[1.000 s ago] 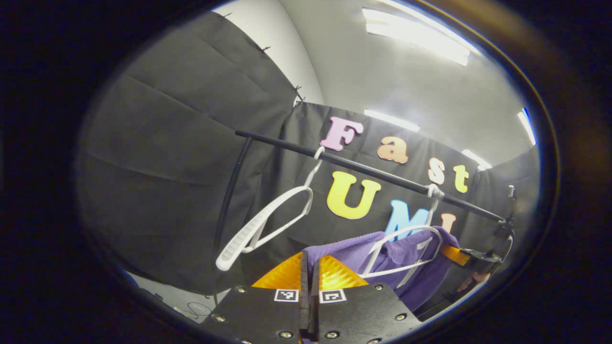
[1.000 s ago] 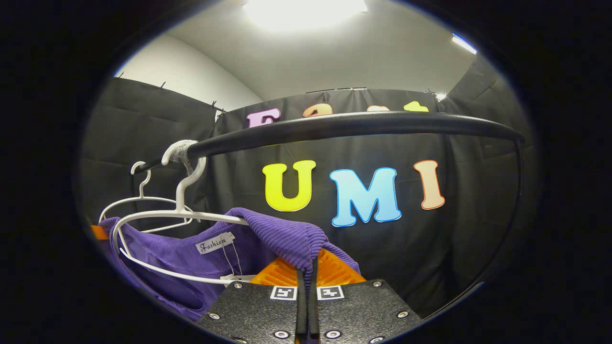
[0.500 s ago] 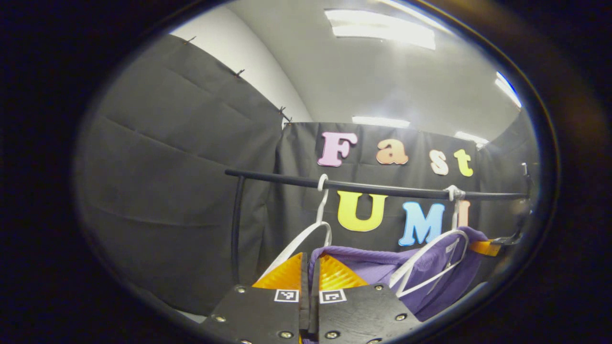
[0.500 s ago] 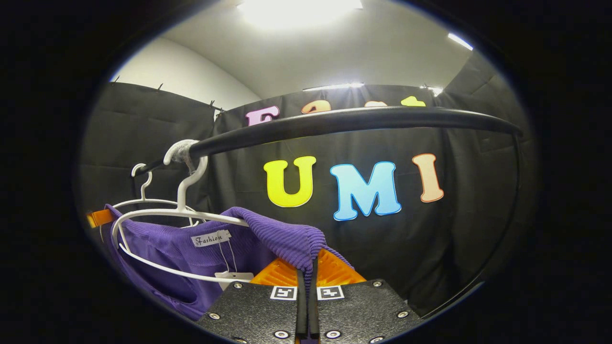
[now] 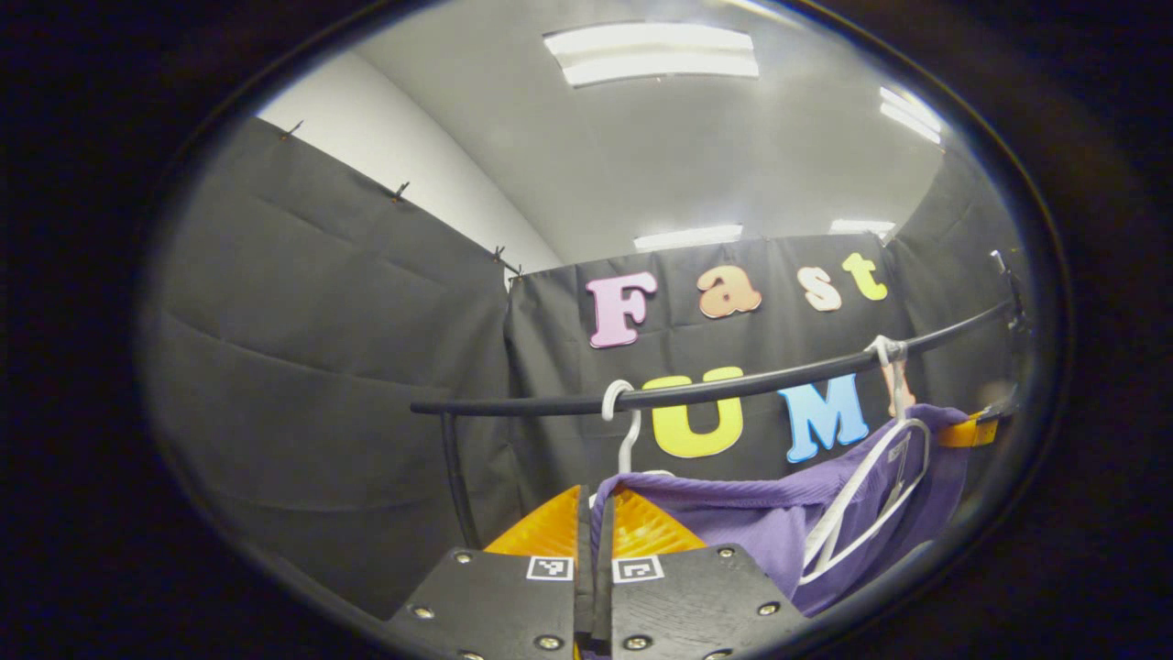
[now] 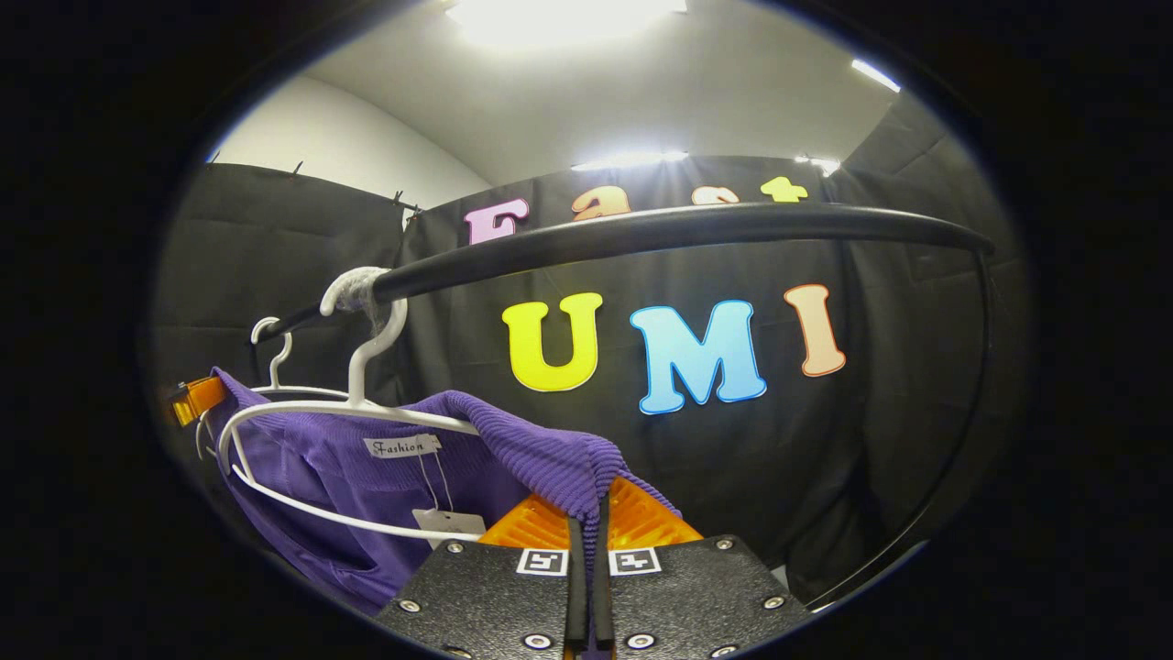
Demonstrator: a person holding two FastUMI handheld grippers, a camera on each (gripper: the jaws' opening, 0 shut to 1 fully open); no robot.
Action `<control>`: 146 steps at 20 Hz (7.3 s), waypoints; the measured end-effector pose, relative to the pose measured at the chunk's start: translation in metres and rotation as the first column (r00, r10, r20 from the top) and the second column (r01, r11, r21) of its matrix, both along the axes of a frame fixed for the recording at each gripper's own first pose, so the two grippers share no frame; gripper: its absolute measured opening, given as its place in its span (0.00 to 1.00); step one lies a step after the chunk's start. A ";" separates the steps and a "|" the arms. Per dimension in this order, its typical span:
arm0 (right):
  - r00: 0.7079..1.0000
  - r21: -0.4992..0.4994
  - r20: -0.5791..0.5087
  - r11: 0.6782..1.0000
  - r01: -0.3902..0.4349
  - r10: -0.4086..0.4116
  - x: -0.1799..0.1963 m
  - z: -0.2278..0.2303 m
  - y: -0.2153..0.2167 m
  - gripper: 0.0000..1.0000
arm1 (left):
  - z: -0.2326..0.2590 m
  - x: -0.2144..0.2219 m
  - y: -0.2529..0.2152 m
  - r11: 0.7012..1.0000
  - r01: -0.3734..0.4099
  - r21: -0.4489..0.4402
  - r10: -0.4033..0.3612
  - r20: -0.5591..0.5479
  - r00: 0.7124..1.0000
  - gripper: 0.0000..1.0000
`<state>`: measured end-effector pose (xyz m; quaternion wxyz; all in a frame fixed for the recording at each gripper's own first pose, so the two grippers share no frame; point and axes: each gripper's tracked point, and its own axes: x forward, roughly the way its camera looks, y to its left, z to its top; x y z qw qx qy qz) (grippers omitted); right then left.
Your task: Grasp the clothes on the hanger with both hands and then place them into the laundry hamper below.
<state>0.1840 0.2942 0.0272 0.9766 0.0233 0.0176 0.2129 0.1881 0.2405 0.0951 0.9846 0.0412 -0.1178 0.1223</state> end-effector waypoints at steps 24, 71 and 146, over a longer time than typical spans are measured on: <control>0.998 -0.102 0.061 0.995 0.015 -0.009 -0.010 -0.018 -0.001 0.02 | -0.184 -0.009 -0.035 0.990 0.068 -0.120 -0.092 -0.203 0.975 0.01; 0.990 -0.129 0.088 0.984 0.123 -0.112 0.102 -0.050 -0.183 0.02 | -0.167 0.003 -0.245 0.965 0.163 -0.203 -0.203 -0.194 0.960 0.01; 0.896 -0.181 -0.351 0.959 0.220 -0.272 -0.193 -0.223 -0.145 0.96 | -0.301 -0.204 -0.195 0.896 0.375 -0.238 -0.444 -0.509 0.738 0.93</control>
